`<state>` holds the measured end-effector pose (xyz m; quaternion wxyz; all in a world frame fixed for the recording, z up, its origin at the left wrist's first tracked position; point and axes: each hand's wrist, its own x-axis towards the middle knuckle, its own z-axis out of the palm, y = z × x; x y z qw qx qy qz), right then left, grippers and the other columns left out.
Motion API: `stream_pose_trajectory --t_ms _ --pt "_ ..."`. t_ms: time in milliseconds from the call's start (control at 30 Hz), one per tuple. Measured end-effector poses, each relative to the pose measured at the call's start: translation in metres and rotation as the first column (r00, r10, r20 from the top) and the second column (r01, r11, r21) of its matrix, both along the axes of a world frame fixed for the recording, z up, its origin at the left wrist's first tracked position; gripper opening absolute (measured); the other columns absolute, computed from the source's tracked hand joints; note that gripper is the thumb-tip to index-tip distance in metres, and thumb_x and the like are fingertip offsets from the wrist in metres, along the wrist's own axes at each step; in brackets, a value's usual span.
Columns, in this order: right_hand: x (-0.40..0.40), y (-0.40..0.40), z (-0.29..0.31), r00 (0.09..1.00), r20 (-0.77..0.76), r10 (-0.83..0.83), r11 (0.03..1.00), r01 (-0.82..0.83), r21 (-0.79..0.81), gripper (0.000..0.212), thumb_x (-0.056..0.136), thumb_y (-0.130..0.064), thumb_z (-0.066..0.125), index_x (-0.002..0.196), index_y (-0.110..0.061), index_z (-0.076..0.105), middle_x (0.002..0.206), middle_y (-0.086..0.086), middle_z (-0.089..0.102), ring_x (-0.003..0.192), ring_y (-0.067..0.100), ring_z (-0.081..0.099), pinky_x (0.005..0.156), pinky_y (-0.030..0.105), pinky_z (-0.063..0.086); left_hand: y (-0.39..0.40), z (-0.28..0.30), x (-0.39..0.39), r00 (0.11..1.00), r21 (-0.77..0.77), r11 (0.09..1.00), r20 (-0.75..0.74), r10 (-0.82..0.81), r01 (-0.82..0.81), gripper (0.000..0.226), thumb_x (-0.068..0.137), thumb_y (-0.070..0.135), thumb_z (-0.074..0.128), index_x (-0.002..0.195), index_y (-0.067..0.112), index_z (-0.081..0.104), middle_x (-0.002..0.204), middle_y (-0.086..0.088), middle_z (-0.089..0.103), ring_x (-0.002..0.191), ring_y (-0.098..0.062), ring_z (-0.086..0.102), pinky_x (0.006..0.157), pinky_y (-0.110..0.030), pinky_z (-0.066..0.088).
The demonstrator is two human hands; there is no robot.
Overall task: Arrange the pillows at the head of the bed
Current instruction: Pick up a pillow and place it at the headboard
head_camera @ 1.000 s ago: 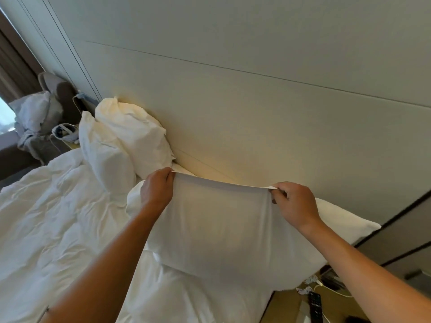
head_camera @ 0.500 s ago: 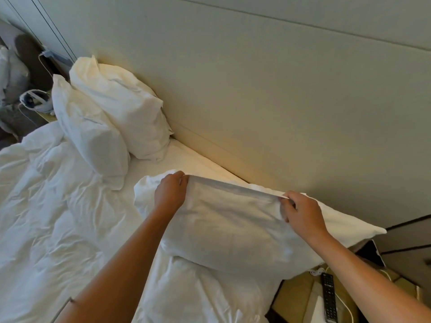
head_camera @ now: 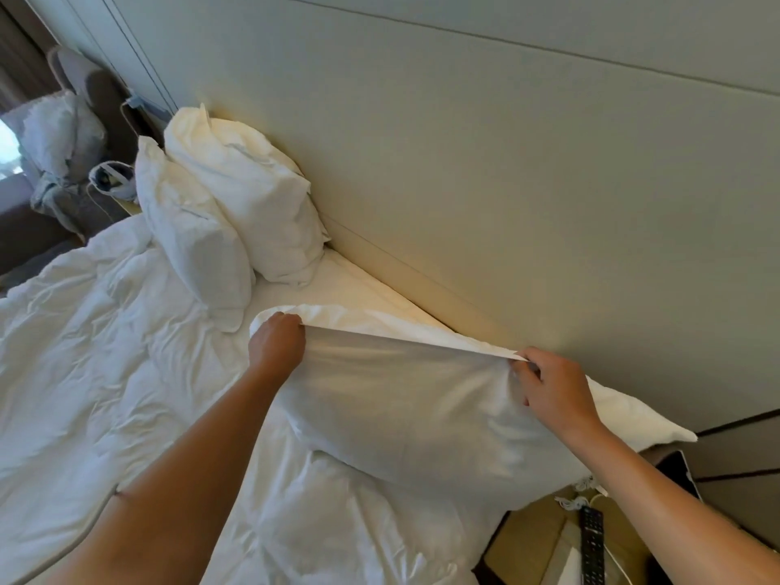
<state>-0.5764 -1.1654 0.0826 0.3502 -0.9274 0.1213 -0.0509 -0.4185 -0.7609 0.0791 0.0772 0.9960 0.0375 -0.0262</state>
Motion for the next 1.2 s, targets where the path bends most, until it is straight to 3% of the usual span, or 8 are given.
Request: stream_pose_trajectory --t_ms 133,333,533,800,900,1067,1200 --pt "-0.008 -0.003 0.004 0.999 0.023 0.046 0.999 -0.046 0.021 0.037 0.102 -0.027 0.057 0.065 -0.028 0.058 0.062 -0.007 0.064 0.061 0.011 0.062 0.057 0.037 0.052 -0.015 0.018 -0.026 0.989 -0.04 0.992 0.081 0.123 -0.12 0.035 0.103 0.023 0.039 0.11 0.018 0.074 0.115 -0.006 0.07 0.103 -0.03 0.066 0.077 -0.035 0.044" --pt "-0.016 -0.003 0.025 0.995 0.012 0.102 0.993 -0.102 0.055 0.034 0.097 -0.022 0.063 0.063 -0.019 0.062 0.064 -0.003 0.067 0.066 0.015 0.066 0.065 0.04 0.055 -0.063 0.061 -0.045 0.938 -0.187 0.931 0.095 0.334 -0.313 0.027 0.098 0.019 0.045 0.096 0.015 0.072 0.11 -0.009 0.069 0.102 -0.033 0.066 0.084 -0.039 0.051" --pt "-0.025 -0.018 0.044 0.995 0.044 0.089 0.991 -0.093 0.094 0.03 0.095 -0.015 0.061 0.066 -0.019 0.067 0.064 -0.005 0.07 0.065 0.01 0.067 0.065 0.037 0.054 -0.081 0.091 -0.055 0.883 -0.33 0.877 0.197 0.426 -0.349 0.032 0.101 0.022 0.041 0.093 0.015 0.071 0.101 -0.011 0.069 0.091 -0.033 0.064 0.073 -0.038 0.049" --pt "-0.005 -0.03 0.091 0.981 0.188 -0.042 0.993 0.021 0.114 0.035 0.099 -0.018 0.062 0.065 -0.019 0.069 0.064 -0.007 0.071 0.065 0.016 0.067 0.065 0.039 0.055 -0.107 0.142 -0.008 0.784 -0.429 0.886 0.482 0.392 -0.179 0.035 0.106 0.03 0.038 0.098 0.014 0.069 0.103 -0.009 0.068 0.086 -0.028 0.062 0.071 -0.034 0.041" --pt "0.004 -0.033 0.103 0.97 0.226 -0.09 0.99 0.061 0.129 0.036 0.1 -0.019 0.061 0.066 -0.018 0.07 0.065 -0.005 0.071 0.065 0.019 0.067 0.065 0.04 0.055 -0.106 0.158 0.02 0.79 -0.425 0.902 0.525 0.317 -0.079 0.036 0.105 0.03 0.039 0.098 0.014 0.07 0.105 -0.009 0.069 0.092 -0.03 0.064 0.075 -0.035 0.047" --pt "0.025 -0.02 0.092 0.974 0.185 -0.126 0.986 0.102 0.134 0.033 0.099 -0.02 0.062 0.068 -0.014 0.071 0.065 -0.004 0.071 0.067 0.021 0.067 0.066 0.042 0.056 -0.072 0.14 0.063 0.864 -0.322 0.945 0.491 0.115 0.058 0.033 0.102 0.028 0.043 0.095 0.017 0.074 0.099 -0.009 0.071 0.088 -0.03 0.064 0.072 -0.034 0.044" --pt "0.038 -0.007 0.058 0.986 0.068 -0.155 0.983 0.147 0.11 0.04 0.099 -0.02 0.062 0.06 -0.019 0.062 0.067 -0.002 0.069 0.068 0.02 0.064 0.066 0.042 0.053 -0.041 0.084 0.084 0.947 -0.282 0.956 0.321 0.018 0.078 0.03 0.101 0.026 0.048 0.091 0.021 0.075 0.091 -0.009 0.074 0.086 -0.033 0.067 0.068 -0.037 0.051"
